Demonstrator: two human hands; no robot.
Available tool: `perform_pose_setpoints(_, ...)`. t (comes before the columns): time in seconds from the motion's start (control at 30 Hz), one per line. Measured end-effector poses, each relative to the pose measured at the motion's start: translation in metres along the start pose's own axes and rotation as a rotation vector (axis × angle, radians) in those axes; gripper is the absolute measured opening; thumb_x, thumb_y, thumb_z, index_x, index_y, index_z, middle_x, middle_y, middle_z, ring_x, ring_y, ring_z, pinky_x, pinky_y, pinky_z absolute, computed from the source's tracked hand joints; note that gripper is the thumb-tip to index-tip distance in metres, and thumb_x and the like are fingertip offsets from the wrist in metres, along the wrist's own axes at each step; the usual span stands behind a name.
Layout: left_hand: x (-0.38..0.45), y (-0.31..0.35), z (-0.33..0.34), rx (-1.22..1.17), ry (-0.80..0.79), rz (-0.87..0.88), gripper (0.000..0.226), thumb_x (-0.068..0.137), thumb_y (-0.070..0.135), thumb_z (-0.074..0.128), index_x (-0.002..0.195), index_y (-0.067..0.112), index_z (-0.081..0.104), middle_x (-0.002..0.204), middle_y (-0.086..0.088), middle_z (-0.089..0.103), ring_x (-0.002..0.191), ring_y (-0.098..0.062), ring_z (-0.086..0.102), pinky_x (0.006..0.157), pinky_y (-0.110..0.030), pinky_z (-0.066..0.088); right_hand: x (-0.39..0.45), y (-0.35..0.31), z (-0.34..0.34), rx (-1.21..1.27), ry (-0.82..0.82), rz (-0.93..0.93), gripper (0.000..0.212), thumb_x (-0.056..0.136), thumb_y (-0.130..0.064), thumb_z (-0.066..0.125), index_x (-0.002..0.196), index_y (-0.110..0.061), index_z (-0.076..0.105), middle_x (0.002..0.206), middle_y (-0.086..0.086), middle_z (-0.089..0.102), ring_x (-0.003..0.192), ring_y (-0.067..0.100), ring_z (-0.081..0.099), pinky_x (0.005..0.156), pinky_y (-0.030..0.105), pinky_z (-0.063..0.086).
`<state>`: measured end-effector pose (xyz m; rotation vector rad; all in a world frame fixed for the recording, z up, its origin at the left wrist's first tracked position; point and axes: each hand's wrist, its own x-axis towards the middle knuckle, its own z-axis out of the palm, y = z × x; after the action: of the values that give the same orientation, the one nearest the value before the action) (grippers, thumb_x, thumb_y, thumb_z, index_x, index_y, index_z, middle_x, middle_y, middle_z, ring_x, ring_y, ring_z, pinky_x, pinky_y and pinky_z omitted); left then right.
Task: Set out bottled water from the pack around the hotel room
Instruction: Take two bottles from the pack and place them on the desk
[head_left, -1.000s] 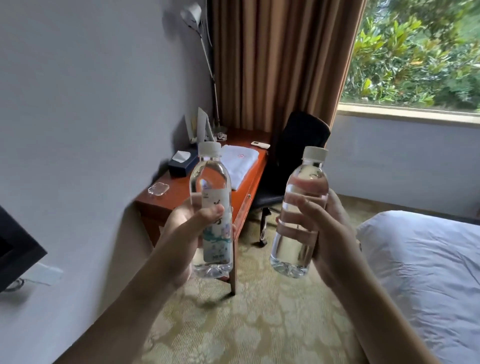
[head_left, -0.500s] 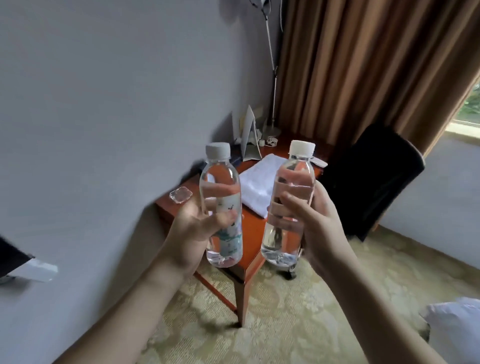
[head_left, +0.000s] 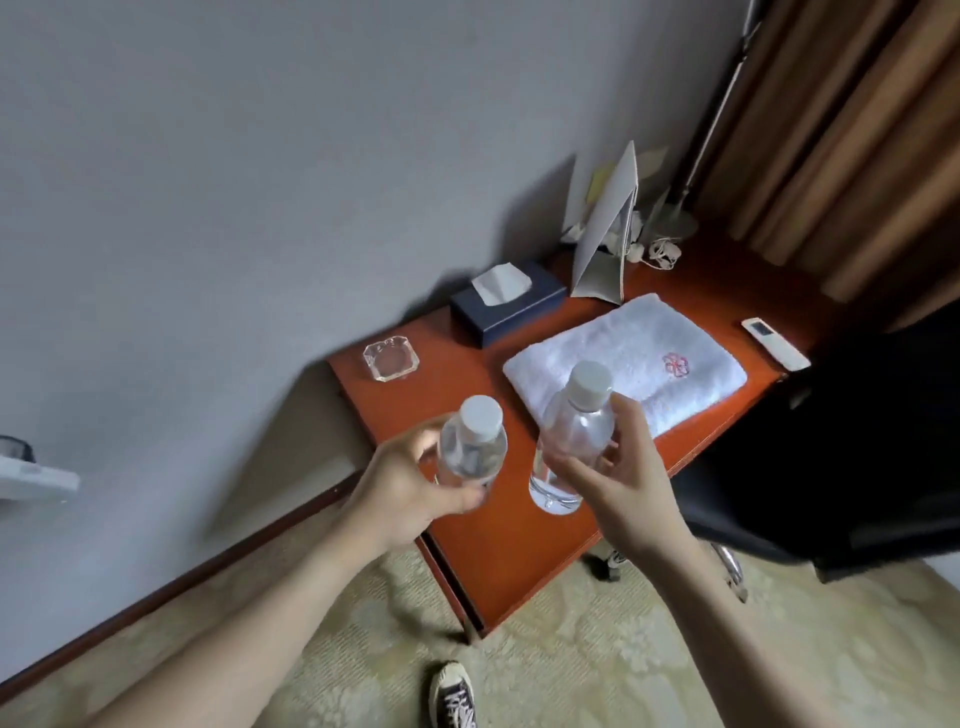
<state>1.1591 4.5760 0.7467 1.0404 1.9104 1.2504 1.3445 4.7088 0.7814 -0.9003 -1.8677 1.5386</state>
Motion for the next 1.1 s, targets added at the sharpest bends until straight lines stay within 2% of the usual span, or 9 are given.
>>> perform_pose_setpoints(0.17,0.043,-0.06,0.031,0.009,0.117,-0.167,0.057,0.061,0.035,0.09,0.11,0.047,0.063,0.103,0.023,0.072,0.099,0.0,0.066,0.089,-0.029,0.052,0.069,0.07,0.007,-0.118,-0.085,0.043,0.058,0.081,-0.017,0.08,0.122,-0.037,0.045,0.112,-0.008,0.064,0.096,0.008,0.067,0.082,0.034,0.059)
perform_pose_setpoints(0.33,0.074,-0.103,0.065,0.048,0.255,-0.233,0.065,0.065,0.033,0.09,0.124,0.032,0.063,0.109,0.018,0.073,0.102,0.001,0.067,0.091,-0.027,0.055,0.122,0.142,0.027,-0.141,-0.197,-0.001,0.058,0.083,-0.021,0.079,0.128,-0.024,0.042,0.109,-0.026,0.061,0.098,-0.002,0.063,0.079,0.026,0.055)
perform_pose_setpoints(0.43,0.086,-0.128,0.084,0.005,0.347,-0.304,0.061,0.068,0.026,0.089,0.123,0.03,0.063,0.112,0.015,0.072,0.107,-0.003,0.066,0.095,-0.031,0.054,0.141,0.18,0.037,-0.139,-0.25,-0.004,0.06,0.084,-0.023,0.078,0.129,-0.025,0.04,0.114,-0.02,0.059,0.104,-0.001,0.062,0.083,0.02,0.052)
perform_pose_setpoints(0.57,0.096,-0.161,0.098,-0.022,0.399,-0.38,0.058,0.071,0.019,0.088,0.123,0.029,0.063,0.114,0.012,0.073,0.11,-0.006,0.066,0.098,-0.035,0.053,0.159,0.217,0.043,-0.146,-0.34,-0.01,0.055,0.085,-0.025,0.077,0.122,-0.037,0.038,0.112,-0.03,0.055,0.103,-0.005,0.06,0.082,0.014,0.047)
perform_pose_setpoints(0.73,0.094,-0.188,0.116,-0.069,0.427,-0.44,0.064,0.068,0.012,0.088,0.123,0.033,0.063,0.117,0.012,0.071,0.115,-0.013,0.065,0.1,-0.044,0.053,0.16,0.25,0.04,-0.178,-0.42,-0.007,0.056,0.083,-0.021,0.078,0.122,-0.039,0.042,0.116,-0.014,0.061,0.108,0.005,0.063,0.086,0.016,0.047)
perform_pose_setpoints(0.83,0.093,-0.197,0.125,-0.088,0.427,-0.436,0.064,0.072,0.006,0.085,0.125,0.031,0.06,0.116,0.012,0.071,0.114,-0.012,0.065,0.099,-0.041,0.054,0.162,0.261,0.039,-0.203,-0.414,0.006,0.065,0.079,-0.024,0.082,0.121,-0.048,0.038,0.119,-0.028,0.057,0.111,-0.001,0.06,0.087,0.012,0.046)
perform_pose_setpoints(0.93,0.093,-0.207,0.133,-0.069,0.408,-0.421,0.067,0.076,0.014,0.083,0.13,0.039,0.053,0.118,0.012,0.07,0.119,-0.009,0.063,0.101,-0.039,0.052,0.167,0.268,0.041,-0.265,-0.446,0.022,0.069,0.075,-0.025,0.086,0.116,-0.052,0.038,0.116,-0.049,0.048,0.107,-0.018,0.054,0.082,0.001,0.041)
perform_pose_setpoints(1.03,0.096,-0.218,0.145,0.056,0.52,-0.391,0.072,0.07,0.025,0.088,0.122,0.056,0.049,0.121,0.018,0.065,0.121,-0.001,0.058,0.099,-0.031,0.053,0.177,0.279,0.042,-0.329,-0.543,-0.002,0.075,0.076,-0.021,0.083,0.11,-0.07,0.037,0.11,-0.047,0.052,0.105,-0.016,0.055,0.079,0.0,0.041)
perform_pose_setpoints(1.1,0.098,-0.228,0.153,0.081,0.606,-0.385,0.066,0.065,0.029,0.09,0.117,0.049,0.054,0.114,0.016,0.068,0.11,-0.001,0.064,0.09,-0.029,0.056,0.184,0.289,0.042,-0.39,-0.603,-0.013,0.075,0.075,-0.02,0.083,0.105,-0.073,0.041,0.108,-0.046,0.055,0.103,-0.015,0.056,0.079,0.0,0.04)
